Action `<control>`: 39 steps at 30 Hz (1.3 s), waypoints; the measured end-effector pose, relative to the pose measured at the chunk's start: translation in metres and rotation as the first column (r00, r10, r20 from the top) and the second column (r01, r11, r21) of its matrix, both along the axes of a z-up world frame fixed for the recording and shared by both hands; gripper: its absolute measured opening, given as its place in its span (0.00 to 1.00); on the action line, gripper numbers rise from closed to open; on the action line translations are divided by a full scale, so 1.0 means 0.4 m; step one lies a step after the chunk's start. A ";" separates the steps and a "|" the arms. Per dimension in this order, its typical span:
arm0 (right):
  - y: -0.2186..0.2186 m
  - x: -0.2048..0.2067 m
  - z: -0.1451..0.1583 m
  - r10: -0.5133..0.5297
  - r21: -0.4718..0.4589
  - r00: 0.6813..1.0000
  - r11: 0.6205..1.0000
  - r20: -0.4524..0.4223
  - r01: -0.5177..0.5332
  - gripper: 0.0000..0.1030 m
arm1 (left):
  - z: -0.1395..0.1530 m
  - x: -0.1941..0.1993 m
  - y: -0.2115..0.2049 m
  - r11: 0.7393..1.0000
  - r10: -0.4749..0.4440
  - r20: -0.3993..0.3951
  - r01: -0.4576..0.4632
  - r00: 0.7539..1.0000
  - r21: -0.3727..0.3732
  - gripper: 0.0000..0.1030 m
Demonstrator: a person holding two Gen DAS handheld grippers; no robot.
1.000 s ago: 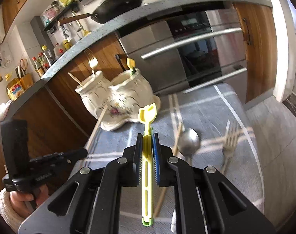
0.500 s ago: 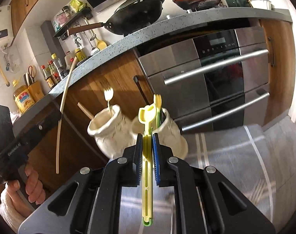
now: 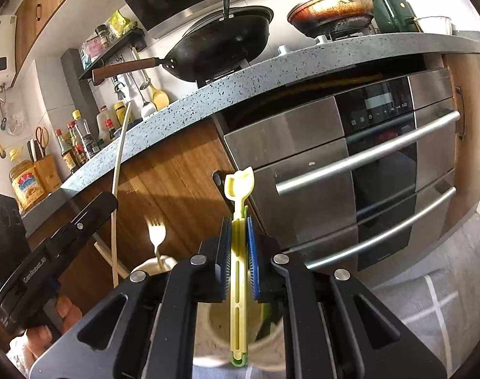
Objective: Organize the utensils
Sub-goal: 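Carry the chopstick and yellow utensil up to the ceramic holder with both tools, then release the chopstick into the larger cup while the right tool releases the yellow utensil into the smaller cup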
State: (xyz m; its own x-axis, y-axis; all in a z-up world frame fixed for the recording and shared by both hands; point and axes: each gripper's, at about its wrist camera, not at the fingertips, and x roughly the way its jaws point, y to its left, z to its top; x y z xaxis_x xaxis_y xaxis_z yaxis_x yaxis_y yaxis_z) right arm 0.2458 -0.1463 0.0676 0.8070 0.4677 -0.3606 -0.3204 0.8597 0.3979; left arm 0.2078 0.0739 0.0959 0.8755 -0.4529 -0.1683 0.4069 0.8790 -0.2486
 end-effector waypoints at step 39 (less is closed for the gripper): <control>0.042 -0.058 -0.106 0.109 -0.125 0.989 0.985 -0.097 -0.121 0.10 | -0.130 -0.071 0.021 0.992 -0.018 -0.139 0.036 0.990 0.124 0.06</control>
